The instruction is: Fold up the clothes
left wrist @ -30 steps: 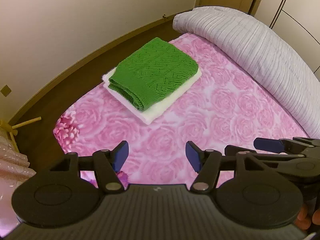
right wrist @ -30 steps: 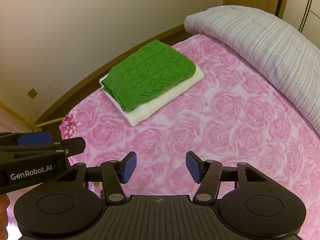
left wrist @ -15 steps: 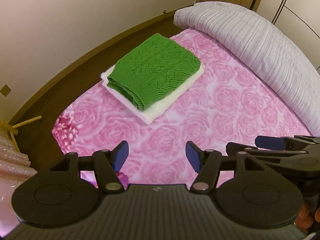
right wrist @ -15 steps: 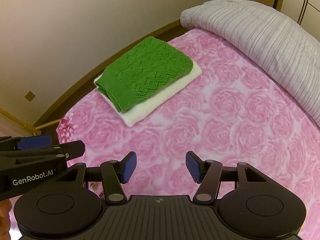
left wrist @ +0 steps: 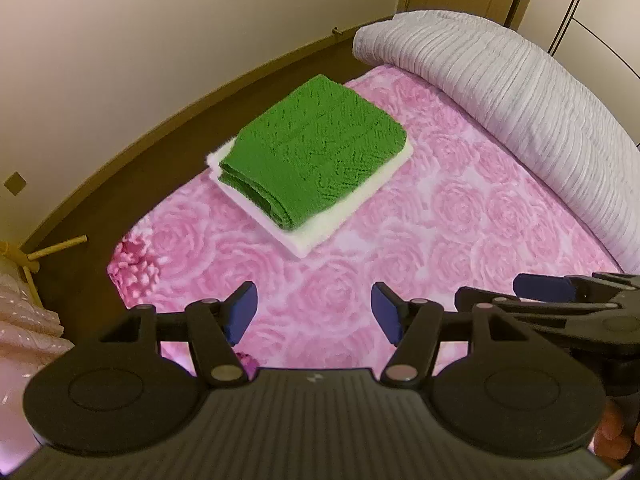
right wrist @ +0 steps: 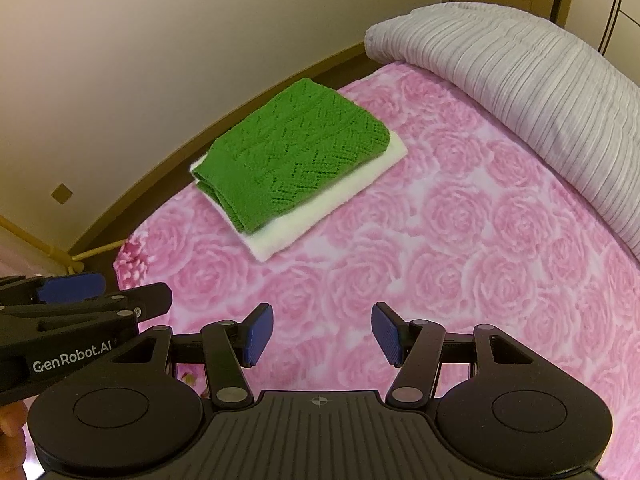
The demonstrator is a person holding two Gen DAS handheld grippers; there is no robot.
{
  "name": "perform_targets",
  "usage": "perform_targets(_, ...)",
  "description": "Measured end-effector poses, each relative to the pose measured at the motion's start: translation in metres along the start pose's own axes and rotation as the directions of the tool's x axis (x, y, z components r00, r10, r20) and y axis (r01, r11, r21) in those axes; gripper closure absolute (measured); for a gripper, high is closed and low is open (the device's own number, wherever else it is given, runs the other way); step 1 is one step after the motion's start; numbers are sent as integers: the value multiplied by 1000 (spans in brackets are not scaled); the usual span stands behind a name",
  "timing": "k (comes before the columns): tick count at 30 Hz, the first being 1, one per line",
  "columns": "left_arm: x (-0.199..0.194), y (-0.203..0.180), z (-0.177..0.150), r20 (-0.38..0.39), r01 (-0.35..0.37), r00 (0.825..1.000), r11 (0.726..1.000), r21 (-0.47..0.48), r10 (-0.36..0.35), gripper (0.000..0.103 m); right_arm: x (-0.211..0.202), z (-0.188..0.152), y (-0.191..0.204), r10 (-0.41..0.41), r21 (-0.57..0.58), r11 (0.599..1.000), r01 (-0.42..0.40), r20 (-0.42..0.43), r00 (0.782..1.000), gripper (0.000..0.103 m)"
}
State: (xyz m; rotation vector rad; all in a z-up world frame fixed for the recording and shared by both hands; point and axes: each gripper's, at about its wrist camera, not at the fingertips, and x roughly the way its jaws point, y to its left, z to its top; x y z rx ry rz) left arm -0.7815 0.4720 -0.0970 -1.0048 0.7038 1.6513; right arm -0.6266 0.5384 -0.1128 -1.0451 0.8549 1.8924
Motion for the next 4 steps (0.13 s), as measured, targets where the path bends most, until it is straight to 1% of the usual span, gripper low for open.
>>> perform_targets(4, -4, 2, -2, 8, -7, 1000, 1000, -2, 7, 44, -4, -1, 2, 2, -4, 1000, -2, 7, 1000, 45)
